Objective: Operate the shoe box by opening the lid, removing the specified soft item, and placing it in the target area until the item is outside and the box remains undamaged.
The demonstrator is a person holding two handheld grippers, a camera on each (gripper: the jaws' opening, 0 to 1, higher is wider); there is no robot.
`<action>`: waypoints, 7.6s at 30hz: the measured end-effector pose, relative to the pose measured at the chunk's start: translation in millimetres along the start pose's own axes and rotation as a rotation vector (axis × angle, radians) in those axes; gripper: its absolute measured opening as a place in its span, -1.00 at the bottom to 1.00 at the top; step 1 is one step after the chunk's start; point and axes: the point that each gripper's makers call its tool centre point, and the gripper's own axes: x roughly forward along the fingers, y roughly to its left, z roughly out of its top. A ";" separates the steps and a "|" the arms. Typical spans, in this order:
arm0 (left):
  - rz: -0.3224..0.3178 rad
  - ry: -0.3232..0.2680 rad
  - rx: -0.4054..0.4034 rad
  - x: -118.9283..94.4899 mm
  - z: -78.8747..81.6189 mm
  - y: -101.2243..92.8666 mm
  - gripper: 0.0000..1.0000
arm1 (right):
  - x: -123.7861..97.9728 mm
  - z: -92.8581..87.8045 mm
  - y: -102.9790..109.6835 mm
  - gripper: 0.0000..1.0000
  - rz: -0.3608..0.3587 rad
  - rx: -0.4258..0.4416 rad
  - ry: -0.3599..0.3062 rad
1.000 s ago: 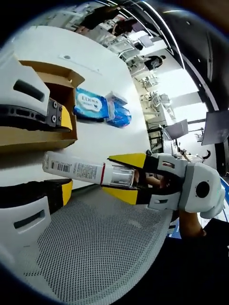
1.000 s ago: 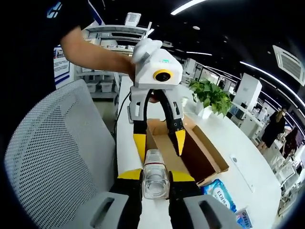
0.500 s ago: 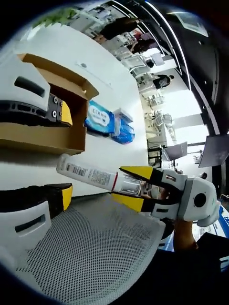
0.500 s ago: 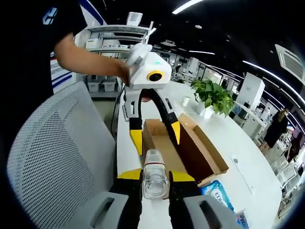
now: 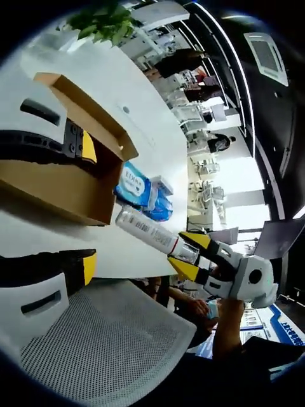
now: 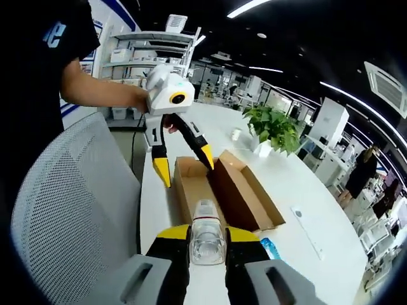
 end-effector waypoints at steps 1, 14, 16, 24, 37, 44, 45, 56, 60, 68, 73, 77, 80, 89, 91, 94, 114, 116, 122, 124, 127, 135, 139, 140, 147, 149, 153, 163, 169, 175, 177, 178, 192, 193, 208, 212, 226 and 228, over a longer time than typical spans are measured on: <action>0.006 0.001 -0.001 -0.9 -0.8 0.9 0.14 | -1.4 -0.3 -3.7 -0.68 -0.004 -0.005 0.002; 0.102 -0.010 -0.079 -18.0 -12.0 13.0 0.39 | -14.8 -0.9 -46.3 -0.68 -0.031 -0.069 0.039; 0.120 -0.017 -0.097 -22.4 -13.9 14.2 0.40 | -15.9 -0.8 -51.8 -0.68 -0.031 -0.084 0.049; 0.178 -0.051 -0.162 -35.5 -17.3 17.5 0.53 | -16.1 -4.7 -72.0 -0.68 -0.027 -0.122 0.085; 0.250 -0.093 -0.242 -57.0 -23.2 8.4 0.76 | -10.5 -20.7 -105.3 -0.68 -0.012 -0.167 0.160; 0.290 -0.111 -0.258 -63.7 -21.3 4.2 0.95 | -3.6 -35.0 -123.3 -0.68 0.001 -0.180 0.211; 0.294 -0.111 -0.261 -64.5 -21.1 2.5 0.95 | -2.8 -36.8 -125.3 -0.68 0.002 -0.179 0.216; 0.288 -0.096 -0.293 -65.1 -24.4 -16.5 0.99 | 9.5 -60.3 -148.5 -0.68 0.026 -0.190 0.289; 0.300 -0.105 -0.289 -67.3 -21.8 -20.8 0.99 | 14.3 -67.5 -156.4 -0.67 0.033 -0.197 0.312; 0.286 -0.070 -0.284 -67.7 -28.2 -35.2 0.99 | 25.4 -87.6 -173.4 -0.67 0.053 -0.197 0.366; 0.295 -0.075 -0.302 -69.0 -30.6 -42.8 1.00 | 32.8 -99.4 -182.2 -0.67 0.065 -0.206 0.395; 0.305 -0.075 -0.309 -70.7 -31.5 -44.7 1.00 | 39.4 -108.3 -188.1 -0.67 0.078 -0.221 0.419; 0.320 -0.080 -0.311 -72.6 -31.5 -42.5 1.00 | 43.8 -115.5 -193.1 -0.67 0.090 -0.230 0.446; 0.370 -0.094 -0.316 -74.1 -36.2 -35.6 1.00 | 55.1 -131.6 -205.7 -0.67 0.109 -0.243 0.498; 0.377 -0.103 -0.327 -75.0 -36.1 -33.9 1.00 | 57.8 -133.8 -207.2 -0.67 0.114 -0.244 0.504; 0.392 -0.101 -0.327 -75.7 -37.0 -31.8 1.00 | 64.3 -138.4 -209.4 -0.67 0.124 -0.248 0.518; 0.417 -0.071 -0.333 -75.6 -44.4 -27.2 0.99 | 98.3 -158.6 -224.9 -0.66 0.172 -0.273 0.593; 0.417 -0.073 -0.338 -75.9 -44.7 -26.9 0.99 | 102.8 -160.4 -224.3 -0.66 0.177 -0.274 0.597; 0.422 -0.075 -0.347 -76.8 -46.6 -25.3 0.99 | 109.5 -165.7 -219.8 -0.66 0.205 -0.283 0.619; 0.424 -0.077 -0.351 -77.2 -47.1 -24.6 0.99 | 111.1 -166.8 -220.0 -0.66 0.209 -0.284 0.626; 0.427 -0.079 -0.352 -77.8 -47.9 -23.6 0.99 | 112.6 -168.1 -220.0 -0.66 0.217 -0.287 0.635; 0.442 -0.085 -0.354 -79.6 -47.7 -21.3 0.99 | 118.7 -168.9 -214.9 -0.66 0.245 -0.291 0.642; 0.445 -0.081 -0.355 -79.6 -47.6 -21.6 0.98 | 119.6 -170.1 -214.4 -0.66 0.254 -0.293 0.654; 0.445 -0.080 -0.353 -79.5 -47.4 -21.8 0.98 | 119.6 -170.6 -214.6 -0.66 0.255 -0.294 0.658; 0.452 -0.081 -0.357 -80.4 -47.2 -21.1 0.97 | 118.5 -171.6 -215.8 -0.65 0.268 -0.292 0.674; 0.457 -0.078 -0.356 -80.9 -47.8 -20.5 0.96 | 118.6 -171.3 -216.9 -0.65 0.267 -0.293 0.676; 0.464 -0.083 -0.360 -82.0 -47.8 -19.3 0.96 | 119.6 -169.5 -220.8 -0.64 0.259 -0.294 0.674; 0.460 -0.071 -0.355 -81.4 -50.4 -19.8 0.92 | 115.1 -168.9 -231.4 -0.63 0.234 -0.320 0.688; 0.462 -0.070 -0.355 -81.8 -51.3 -19.3 0.91 | 113.8 -167.9 -228.0 -0.71 0.249 -0.320 0.702; 0.469 -0.074 -0.357 -83.0 -51.6 -17.8 0.90 | 118.3 -165.2 -225.8 -0.71 0.256 -0.314 0.701; 0.471 -0.072 -0.357 -83.2 -51.8 -17.7 0.90 | 118.2 -165.0 -225.4 -0.71 0.262 -0.317 0.708; 0.472 -0.071 -0.357 -83.2 -52.1 -17.5 0.89 | 118.2 -164.8 -225.8 -0.71 0.263 -0.320 0.711; 0.479 -0.084 -0.366 -84.4 -51.0 -16.2 0.88 | 112.7 -167.8 -225.7 -0.71 0.309 -0.341 0.775; 0.480 -0.086 -0.366 -84.6 -50.8 -16.0 0.88 | 112.3 -168.3 -224.9 -0.71 0.318 -0.342 0.782; 0.492 -0.090 -0.374 -86.5 -51.2 -14.3 0.87 | 126.2 -159.9 -228.7 -0.70 0.342 -0.363 0.808; 0.493 -0.092 -0.379 -87.0 -51.6 -13.9 0.86 | 128.1 -158.2 -228.4 -0.70 0.349 -0.374 0.815; 0.489 -0.100 -0.382 -87.0 -51.0 -13.8 0.85 | 115.9 -165.7 -227.2 -0.71 0.371 -0.363 0.860; 0.490 -0.103 -0.384 -87.2 -50.7 -13.6 0.85 | 114.7 -166.2 -227.8 -0.71 0.369 -0.356 0.867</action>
